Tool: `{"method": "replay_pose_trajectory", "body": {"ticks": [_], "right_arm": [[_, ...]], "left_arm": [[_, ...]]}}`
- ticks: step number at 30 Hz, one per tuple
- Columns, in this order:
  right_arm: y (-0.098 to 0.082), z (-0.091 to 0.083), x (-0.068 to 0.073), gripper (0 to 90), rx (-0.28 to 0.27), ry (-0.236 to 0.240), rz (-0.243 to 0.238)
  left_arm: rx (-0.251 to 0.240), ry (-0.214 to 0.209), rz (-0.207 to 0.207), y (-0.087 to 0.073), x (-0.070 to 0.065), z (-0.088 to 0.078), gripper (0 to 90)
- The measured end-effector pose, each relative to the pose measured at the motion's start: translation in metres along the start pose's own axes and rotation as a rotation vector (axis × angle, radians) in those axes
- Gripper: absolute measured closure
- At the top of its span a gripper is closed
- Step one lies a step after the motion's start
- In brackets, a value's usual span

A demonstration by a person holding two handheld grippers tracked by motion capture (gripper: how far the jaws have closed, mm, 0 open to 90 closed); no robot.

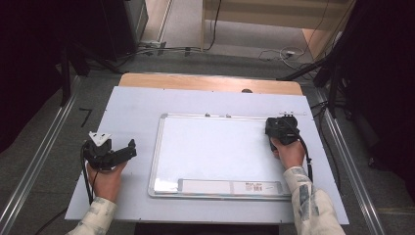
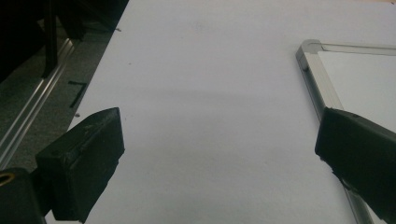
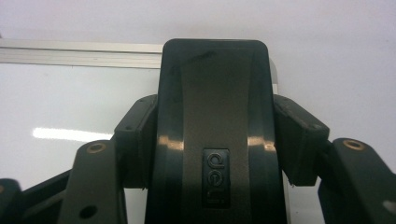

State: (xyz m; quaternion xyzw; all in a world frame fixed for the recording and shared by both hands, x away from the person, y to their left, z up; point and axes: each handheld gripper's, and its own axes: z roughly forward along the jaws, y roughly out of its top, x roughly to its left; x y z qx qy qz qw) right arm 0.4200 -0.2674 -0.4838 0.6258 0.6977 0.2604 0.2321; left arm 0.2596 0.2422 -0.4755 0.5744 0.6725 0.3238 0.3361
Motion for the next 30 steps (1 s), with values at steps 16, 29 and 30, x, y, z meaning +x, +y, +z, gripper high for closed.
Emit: {"method": "replay_pose_trajectory", "body": {"ticks": [16, 29, 30], "right_arm": [[-0.005, -0.024, -0.001, 21.0, -0.081, 0.053, -0.024], [-0.017, -0.047, -0.010, 17.6, -0.114, 0.110, -0.027], [-0.018, -0.049, -0.010, 17.6, -0.116, 0.113, -0.031]], "left_arm": [[-0.002, -0.001, 0.000, 0.000, 0.000, -0.001, 1.7], [-0.004, -0.001, -0.002, 0.000, 0.001, -0.001, 1.7], [-0.004, -0.001, -0.002, 0.000, 0.001, -0.001, 1.7]]}}
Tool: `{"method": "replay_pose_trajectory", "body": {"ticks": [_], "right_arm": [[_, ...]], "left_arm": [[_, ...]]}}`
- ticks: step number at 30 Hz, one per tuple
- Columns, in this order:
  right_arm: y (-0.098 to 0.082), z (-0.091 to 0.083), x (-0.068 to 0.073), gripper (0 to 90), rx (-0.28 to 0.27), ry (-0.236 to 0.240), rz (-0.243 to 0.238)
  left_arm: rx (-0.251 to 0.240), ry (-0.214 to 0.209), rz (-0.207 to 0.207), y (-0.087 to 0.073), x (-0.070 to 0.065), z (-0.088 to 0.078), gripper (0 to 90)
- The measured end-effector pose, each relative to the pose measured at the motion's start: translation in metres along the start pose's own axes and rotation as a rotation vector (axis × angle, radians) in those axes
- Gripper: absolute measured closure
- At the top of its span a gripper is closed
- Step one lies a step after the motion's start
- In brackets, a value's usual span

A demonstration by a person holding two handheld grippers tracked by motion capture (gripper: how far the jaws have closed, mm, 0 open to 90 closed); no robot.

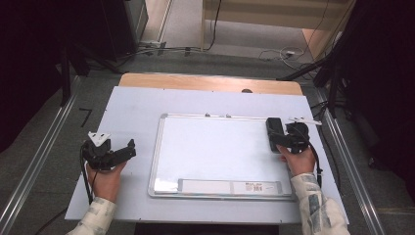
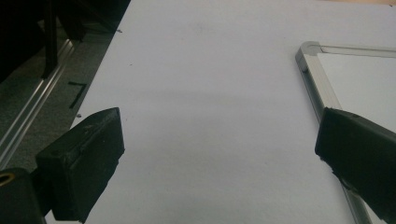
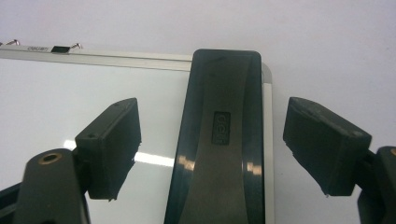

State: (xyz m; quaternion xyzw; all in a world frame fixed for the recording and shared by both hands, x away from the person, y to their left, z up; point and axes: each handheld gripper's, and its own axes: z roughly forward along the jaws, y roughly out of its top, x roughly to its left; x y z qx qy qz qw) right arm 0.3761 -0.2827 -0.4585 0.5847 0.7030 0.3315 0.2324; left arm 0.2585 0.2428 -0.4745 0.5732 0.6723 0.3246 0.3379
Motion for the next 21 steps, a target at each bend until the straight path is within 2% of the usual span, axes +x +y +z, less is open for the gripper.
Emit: {"method": "replay_pose_trajectory", "body": {"ticks": [21], "right_arm": [[-0.013, -0.027, -0.010, 17.9, -0.042, 0.014, 0.011]], "left_arm": [[-0.004, 0.005, -0.004, 0.000, 0.000, 0.000, 1.7]]}}
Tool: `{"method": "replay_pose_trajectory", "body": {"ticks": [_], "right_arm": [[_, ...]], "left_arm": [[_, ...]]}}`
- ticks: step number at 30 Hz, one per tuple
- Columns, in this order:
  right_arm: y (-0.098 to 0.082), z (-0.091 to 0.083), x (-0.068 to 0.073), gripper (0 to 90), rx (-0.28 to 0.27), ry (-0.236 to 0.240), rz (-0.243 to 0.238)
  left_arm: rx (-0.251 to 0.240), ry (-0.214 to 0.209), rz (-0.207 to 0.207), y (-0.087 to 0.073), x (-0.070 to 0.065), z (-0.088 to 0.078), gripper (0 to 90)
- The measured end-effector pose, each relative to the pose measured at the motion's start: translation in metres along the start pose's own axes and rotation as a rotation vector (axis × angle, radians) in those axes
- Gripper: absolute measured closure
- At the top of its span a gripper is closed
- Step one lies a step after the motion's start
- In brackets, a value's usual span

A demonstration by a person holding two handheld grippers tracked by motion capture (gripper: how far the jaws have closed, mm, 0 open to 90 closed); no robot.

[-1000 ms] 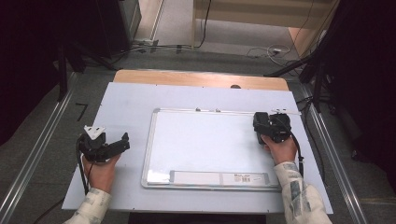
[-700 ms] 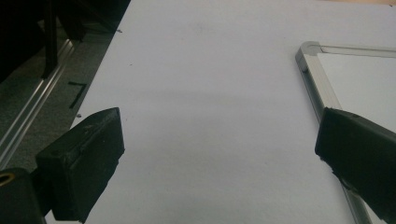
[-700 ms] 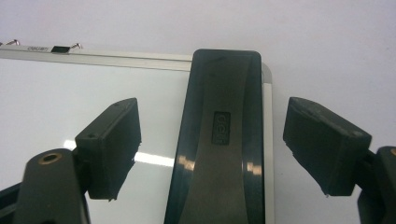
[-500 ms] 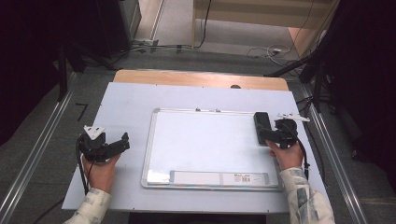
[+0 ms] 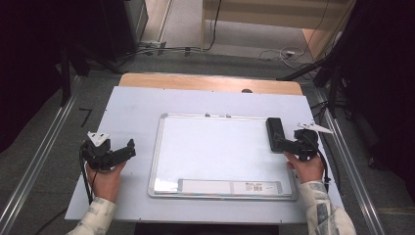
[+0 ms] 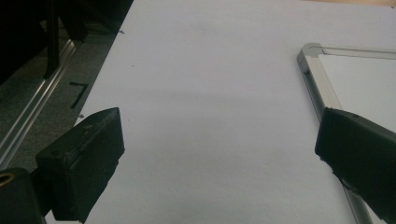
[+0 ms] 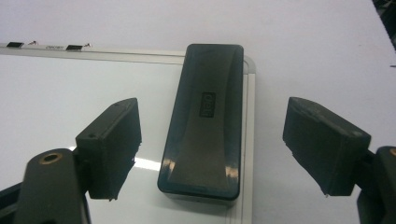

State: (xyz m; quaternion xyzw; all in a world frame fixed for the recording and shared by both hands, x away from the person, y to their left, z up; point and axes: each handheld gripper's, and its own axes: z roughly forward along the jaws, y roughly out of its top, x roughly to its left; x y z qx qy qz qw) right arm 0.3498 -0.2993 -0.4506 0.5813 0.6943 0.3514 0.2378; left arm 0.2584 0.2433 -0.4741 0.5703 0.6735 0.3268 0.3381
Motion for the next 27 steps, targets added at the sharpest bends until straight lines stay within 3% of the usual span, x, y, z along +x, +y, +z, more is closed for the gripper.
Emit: {"method": "replay_pose_trajectory", "body": {"ticks": [27], "right_arm": [[-0.018, -0.027, -0.023, 17.9, -0.008, -0.013, 0.012]], "left_arm": [[0.004, -0.005, -0.007, 0.000, 0.000, 0.000, 1.7]]}}
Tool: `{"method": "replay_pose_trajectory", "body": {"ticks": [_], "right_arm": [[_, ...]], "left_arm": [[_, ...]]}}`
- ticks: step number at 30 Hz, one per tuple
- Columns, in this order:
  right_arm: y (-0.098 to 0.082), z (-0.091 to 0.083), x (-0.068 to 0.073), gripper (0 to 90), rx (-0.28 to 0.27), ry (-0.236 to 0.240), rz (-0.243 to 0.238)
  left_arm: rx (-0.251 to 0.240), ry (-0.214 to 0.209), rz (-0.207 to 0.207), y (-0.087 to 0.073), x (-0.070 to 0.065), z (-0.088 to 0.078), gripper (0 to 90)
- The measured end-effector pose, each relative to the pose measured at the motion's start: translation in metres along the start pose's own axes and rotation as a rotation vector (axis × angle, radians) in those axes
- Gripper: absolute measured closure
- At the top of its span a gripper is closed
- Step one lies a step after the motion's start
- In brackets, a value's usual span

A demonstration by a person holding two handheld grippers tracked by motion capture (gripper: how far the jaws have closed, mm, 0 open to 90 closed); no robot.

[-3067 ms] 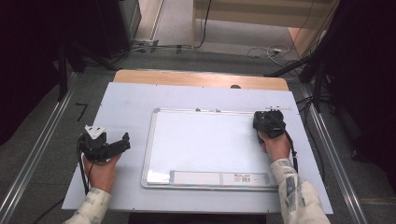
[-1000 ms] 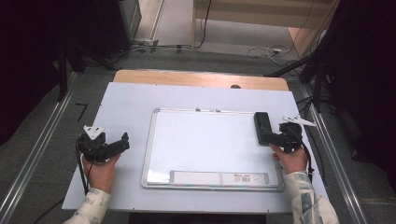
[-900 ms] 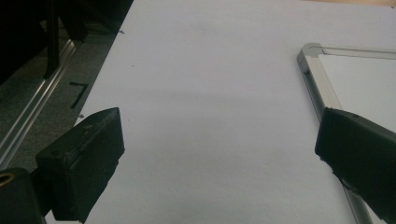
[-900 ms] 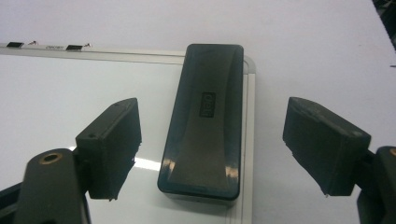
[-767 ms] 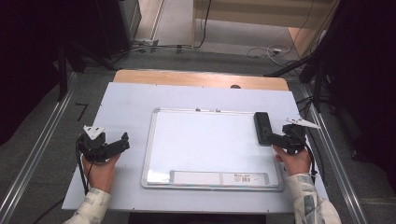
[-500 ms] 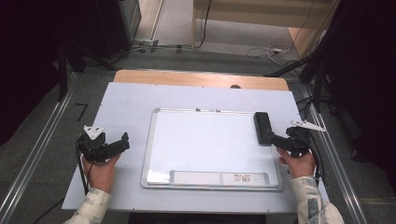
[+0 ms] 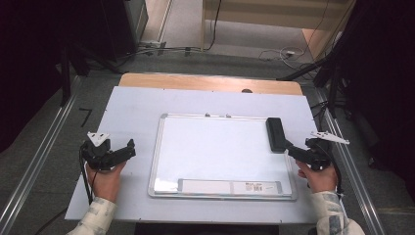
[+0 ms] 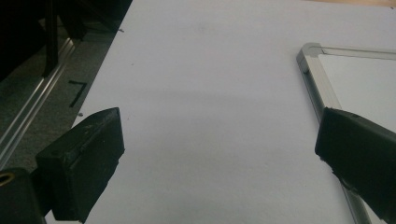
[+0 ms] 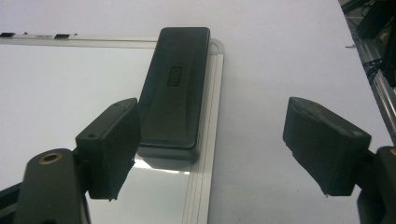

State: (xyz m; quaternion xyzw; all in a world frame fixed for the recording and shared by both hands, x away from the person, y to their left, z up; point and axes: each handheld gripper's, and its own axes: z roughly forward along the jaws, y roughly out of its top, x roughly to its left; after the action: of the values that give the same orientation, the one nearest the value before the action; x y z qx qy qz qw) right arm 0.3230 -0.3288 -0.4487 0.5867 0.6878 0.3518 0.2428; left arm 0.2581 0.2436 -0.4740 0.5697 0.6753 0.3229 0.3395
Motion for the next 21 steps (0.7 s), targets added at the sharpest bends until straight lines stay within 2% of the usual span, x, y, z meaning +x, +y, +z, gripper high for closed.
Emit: {"method": "replay_pose_trajectory", "body": {"ticks": [21], "right_arm": [[-0.012, -0.019, -0.019, 16.1, -0.024, -0.014, 0.041]], "left_arm": [[0.002, 0.001, -0.001, 0.000, 0.000, 0.000, 1.7]]}}
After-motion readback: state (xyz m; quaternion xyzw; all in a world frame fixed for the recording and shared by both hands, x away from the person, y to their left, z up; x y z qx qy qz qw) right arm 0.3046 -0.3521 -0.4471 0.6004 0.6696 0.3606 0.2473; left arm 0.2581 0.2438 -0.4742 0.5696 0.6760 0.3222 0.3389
